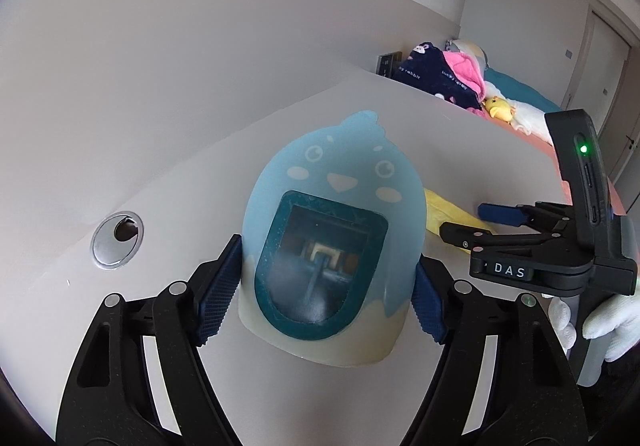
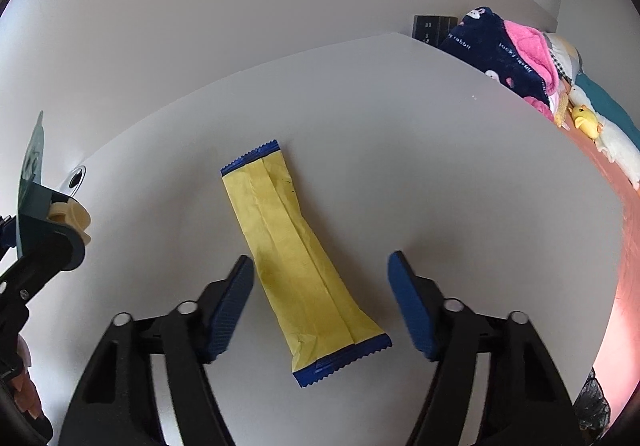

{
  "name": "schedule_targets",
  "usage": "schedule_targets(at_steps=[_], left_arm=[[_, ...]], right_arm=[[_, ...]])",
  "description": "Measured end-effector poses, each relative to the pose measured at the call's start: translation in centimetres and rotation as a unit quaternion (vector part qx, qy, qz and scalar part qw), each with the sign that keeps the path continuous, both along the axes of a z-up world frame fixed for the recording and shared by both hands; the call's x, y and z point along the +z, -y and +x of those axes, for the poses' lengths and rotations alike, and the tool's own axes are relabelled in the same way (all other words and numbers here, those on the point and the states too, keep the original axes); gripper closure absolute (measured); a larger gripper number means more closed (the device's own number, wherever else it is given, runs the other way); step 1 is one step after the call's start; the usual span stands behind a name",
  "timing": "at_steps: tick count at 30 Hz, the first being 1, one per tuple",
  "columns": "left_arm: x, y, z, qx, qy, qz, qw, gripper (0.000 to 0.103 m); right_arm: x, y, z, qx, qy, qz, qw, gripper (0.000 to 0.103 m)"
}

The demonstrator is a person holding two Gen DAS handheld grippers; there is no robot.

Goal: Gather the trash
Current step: 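Grasp the light-blue container with the left tool while the right tool grasps the yellow packet, then lift and carry the blue container and yellow packet over the black bin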

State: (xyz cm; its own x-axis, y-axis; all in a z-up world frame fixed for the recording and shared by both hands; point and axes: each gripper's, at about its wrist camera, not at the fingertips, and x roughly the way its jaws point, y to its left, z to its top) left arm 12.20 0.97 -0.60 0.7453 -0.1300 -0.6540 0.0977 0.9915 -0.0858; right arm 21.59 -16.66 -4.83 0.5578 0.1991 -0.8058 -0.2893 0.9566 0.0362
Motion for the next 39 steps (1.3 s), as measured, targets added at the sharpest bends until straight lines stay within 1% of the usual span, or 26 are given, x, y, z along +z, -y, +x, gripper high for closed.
schedule_targets(at_steps=[1, 2, 3, 4, 5, 7, 10, 18, 28, 39], left_arm=[[0.0, -0.1, -0.1, 0.002, 0.000, -0.002, 1.0000, 0.029], [0.1, -0.2, -0.1, 0.002, 0.000, -0.003, 1.0000, 0.029], [0.1, -0.1, 0.0, 0.002, 0.000, -0.003, 1.0000, 0.029], [0.2, 0.0, -0.1, 0.001, 0.001, -0.003, 1.0000, 0.029], [0.2, 0.0, -0.2, 0.000, 0.001, -0.003, 1.0000, 0.029], [0.3, 0.4, -0.2, -0.001, 0.002, -0.004, 1.0000, 0.029], [0.4, 0.6, -0.6, -0.005, 0.004, -0.010, 0.9999, 0.029], [0.6, 1.9, -1.8, -0.018, 0.005, -0.020, 0.9996, 0.028], [0.9, 4.8, -3.1, -0.044, 0.008, -0.030, 0.9986, 0.028], [1.4, 7.6, -5.4, -0.072, 0.008, -0.041, 0.9965, 0.026]], right_arm=[[-0.2, 0.0, 0.0, 0.002, -0.007, 0.004, 1.000, 0.051], [-0.2, -0.1, -0.2, 0.001, -0.004, 0.000, 1.000, 0.060], [-0.2, -0.2, -0.3, 0.000, -0.003, -0.006, 1.000, 0.065], [-0.2, -0.3, -0.6, -0.001, -0.003, -0.011, 1.000, 0.069], [-0.2, -0.2, -0.8, -0.002, -0.005, -0.008, 1.000, 0.069], [-0.1, 0.0, -1.2, -0.006, -0.009, -0.004, 1.000, 0.069], [0.2, 1.0, -1.6, -0.019, -0.018, 0.024, 0.999, 0.069], [1.4, 3.5, -4.1, -0.041, -0.009, 0.047, 0.998, 0.069], [2.9, 6.7, -7.4, -0.055, 0.007, 0.054, 0.997, 0.069], [4.4, 9.6, -11.3, -0.071, 0.025, 0.062, 0.995, 0.069]])
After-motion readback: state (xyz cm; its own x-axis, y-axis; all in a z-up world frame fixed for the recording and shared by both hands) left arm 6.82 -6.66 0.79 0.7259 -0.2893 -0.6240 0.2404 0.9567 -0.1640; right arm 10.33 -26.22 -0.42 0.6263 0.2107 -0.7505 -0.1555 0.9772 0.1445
